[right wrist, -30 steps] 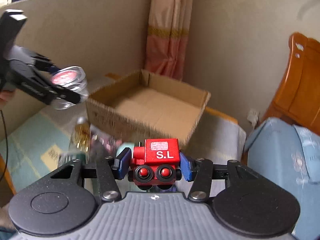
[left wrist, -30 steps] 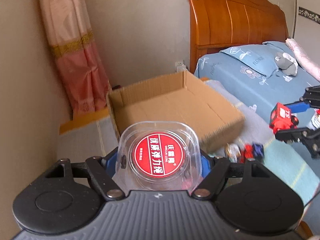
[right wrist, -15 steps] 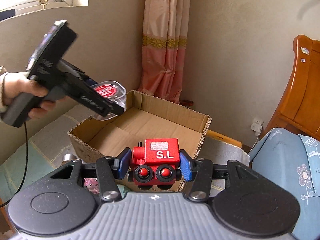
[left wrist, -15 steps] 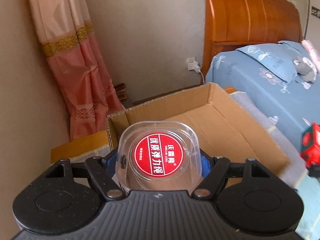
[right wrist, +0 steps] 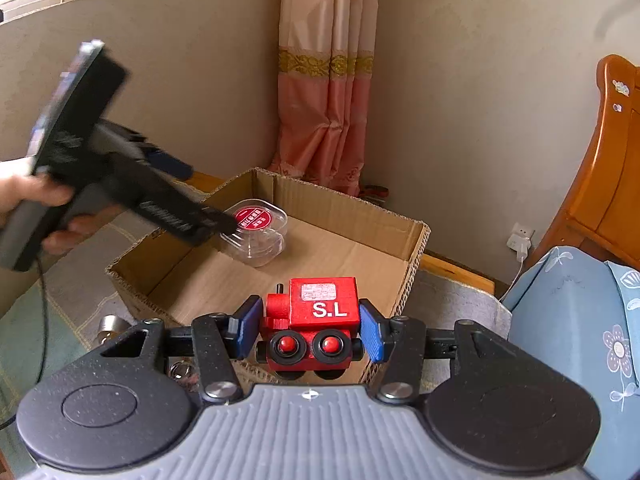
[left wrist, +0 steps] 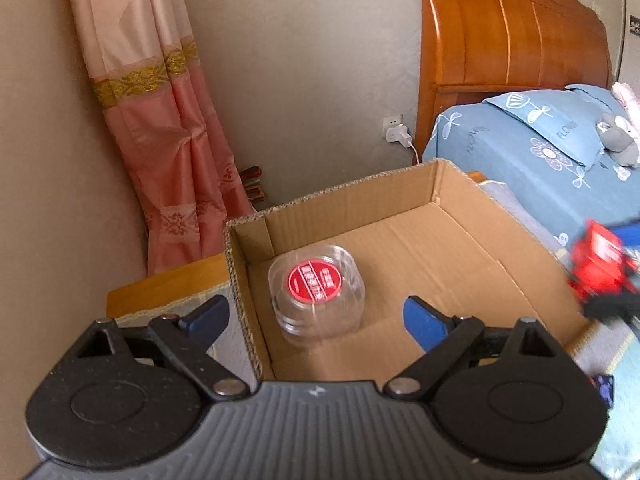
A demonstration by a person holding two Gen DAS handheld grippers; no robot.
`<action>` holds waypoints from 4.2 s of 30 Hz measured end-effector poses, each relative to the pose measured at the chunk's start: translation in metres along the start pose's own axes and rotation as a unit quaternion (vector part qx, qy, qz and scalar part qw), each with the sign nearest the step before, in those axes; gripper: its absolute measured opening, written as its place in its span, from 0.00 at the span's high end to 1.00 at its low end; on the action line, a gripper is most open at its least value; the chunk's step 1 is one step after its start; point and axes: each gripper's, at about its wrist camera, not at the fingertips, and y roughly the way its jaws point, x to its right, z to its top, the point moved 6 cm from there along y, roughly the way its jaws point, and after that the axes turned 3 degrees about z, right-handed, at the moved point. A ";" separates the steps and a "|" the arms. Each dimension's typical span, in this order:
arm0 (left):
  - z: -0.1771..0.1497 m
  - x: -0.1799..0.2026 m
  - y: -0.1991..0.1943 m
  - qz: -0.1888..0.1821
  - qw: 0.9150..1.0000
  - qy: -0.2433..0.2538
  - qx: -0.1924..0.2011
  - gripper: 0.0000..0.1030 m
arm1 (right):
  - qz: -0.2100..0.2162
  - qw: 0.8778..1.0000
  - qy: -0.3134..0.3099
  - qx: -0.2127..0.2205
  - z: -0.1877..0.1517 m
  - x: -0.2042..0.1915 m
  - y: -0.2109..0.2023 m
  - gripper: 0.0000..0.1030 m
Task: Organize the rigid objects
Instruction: 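Carry both items into the cardboard box and open both grippers to release them, then return both tools to the items, left toward the white MEDICAL bottle, right toward the clear jar, then grasp the white MEDICAL bottle with left gripper while right gripper grasps the clear jar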
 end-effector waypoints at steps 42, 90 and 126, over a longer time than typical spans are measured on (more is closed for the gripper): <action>-0.115 0.035 -0.126 -0.003 0.999 -0.012 0.045 0.05 | -0.072 0.993 0.090 -0.037 -0.051 -0.027 -0.024 0.00; -0.190 0.110 -0.104 -0.098 0.993 0.059 -0.006 0.05 | -0.108 0.976 0.177 -0.071 -0.207 -0.068 -0.077 0.00; -0.218 0.080 -0.118 -0.070 0.996 0.051 -0.034 0.17 | -0.048 0.993 0.101 -0.048 -0.164 -0.103 -0.031 0.00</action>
